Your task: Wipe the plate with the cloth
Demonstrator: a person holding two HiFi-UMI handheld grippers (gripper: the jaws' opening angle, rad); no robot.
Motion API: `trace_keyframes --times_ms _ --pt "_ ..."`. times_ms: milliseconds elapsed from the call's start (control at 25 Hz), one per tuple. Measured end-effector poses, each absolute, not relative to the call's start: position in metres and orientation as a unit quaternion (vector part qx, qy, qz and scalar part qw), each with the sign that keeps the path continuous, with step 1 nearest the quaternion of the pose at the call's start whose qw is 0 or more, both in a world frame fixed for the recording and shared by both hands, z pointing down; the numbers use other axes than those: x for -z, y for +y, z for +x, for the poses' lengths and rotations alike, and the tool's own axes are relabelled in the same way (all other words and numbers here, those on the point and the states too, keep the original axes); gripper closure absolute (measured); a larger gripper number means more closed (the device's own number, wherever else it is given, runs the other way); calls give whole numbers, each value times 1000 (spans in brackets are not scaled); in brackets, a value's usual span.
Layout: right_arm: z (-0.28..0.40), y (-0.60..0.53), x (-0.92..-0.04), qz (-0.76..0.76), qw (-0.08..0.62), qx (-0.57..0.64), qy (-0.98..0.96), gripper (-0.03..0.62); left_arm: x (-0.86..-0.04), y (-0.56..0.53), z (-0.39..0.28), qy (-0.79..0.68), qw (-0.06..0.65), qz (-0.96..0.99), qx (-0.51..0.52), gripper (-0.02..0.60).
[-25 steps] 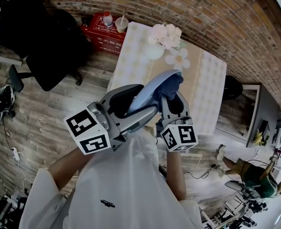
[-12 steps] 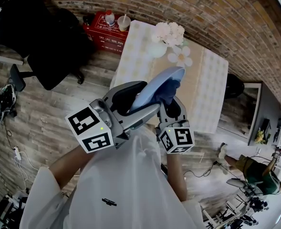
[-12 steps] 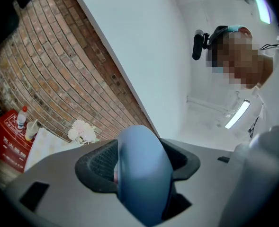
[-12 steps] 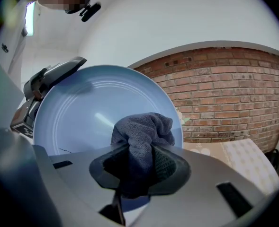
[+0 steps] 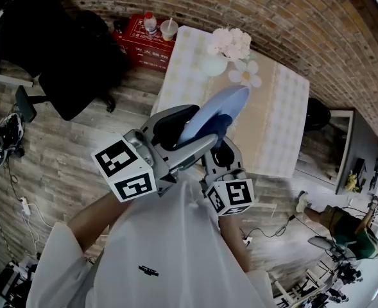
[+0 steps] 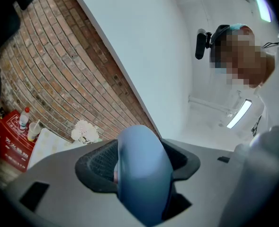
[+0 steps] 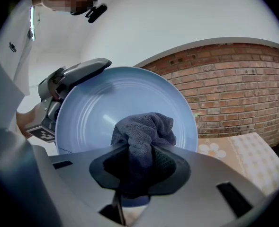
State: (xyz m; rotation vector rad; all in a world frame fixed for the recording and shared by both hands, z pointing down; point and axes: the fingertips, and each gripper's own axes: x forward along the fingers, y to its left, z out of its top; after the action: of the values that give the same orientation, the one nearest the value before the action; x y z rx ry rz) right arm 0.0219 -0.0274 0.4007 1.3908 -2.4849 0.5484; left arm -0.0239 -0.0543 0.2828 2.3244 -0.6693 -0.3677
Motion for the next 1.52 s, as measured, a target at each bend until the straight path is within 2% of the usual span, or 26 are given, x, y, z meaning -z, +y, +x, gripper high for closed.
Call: trace_keyframes --times_ms 600,1520 --pt "-19 -9 -348 426 102 -122 -891 468 -289 -50 -19 -250 342 897 124 307" --pt "31 -62 -343 477 103 -77 -870 468 -284 -42 -12 -244 335 902 124 307"
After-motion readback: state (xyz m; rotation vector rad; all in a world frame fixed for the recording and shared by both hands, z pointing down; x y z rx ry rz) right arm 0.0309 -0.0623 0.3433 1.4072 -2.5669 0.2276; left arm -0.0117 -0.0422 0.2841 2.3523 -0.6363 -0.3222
